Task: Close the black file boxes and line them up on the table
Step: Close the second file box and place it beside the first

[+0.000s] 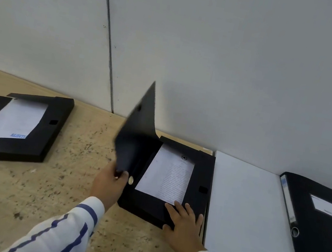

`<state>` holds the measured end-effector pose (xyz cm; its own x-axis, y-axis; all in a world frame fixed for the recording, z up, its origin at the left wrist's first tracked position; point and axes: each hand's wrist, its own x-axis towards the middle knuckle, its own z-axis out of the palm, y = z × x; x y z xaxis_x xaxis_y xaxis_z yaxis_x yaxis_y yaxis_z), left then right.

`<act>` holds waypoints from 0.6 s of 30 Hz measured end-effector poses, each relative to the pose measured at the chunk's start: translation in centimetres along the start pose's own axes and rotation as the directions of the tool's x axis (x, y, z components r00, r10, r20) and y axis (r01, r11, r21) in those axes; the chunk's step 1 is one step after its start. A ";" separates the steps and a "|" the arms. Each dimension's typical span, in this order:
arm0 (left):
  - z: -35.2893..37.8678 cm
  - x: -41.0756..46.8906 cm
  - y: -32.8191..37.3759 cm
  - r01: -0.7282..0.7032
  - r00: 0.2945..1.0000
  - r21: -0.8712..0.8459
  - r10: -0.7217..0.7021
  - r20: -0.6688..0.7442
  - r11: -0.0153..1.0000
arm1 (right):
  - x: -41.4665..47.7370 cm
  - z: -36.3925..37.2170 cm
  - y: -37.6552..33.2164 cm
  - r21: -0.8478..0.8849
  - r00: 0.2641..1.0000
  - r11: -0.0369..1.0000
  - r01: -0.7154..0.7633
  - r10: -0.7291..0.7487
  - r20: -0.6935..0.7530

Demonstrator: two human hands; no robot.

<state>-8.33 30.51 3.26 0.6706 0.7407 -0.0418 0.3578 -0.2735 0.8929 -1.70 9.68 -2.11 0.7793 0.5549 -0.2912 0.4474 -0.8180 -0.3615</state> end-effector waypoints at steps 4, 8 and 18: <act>1.1 -0.5 -0.1 -0.310 0.923 0.232 0.233 0.306 0.922 | -0.1 -0.7 0.4 0.304 0.992 0.953 -0.013 0.051 -0.119; 2.5 -0.8 0.1 -0.507 0.795 0.407 0.230 0.561 0.760 | -0.6 -2.5 0.5 0.785 0.952 0.617 -0.051 0.266 -0.148; 5.1 -0.4 0.8 -0.703 0.605 0.526 0.013 0.796 0.478 | 1.1 -5.4 2.9 0.940 0.918 0.302 -0.156 0.397 0.025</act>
<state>-5.05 26.86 1.69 0.9277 -0.0446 -0.3705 0.0411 -0.9745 0.2204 2.80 7.05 1.29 0.8816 0.1886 -0.4326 -0.3991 -0.1912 -0.8967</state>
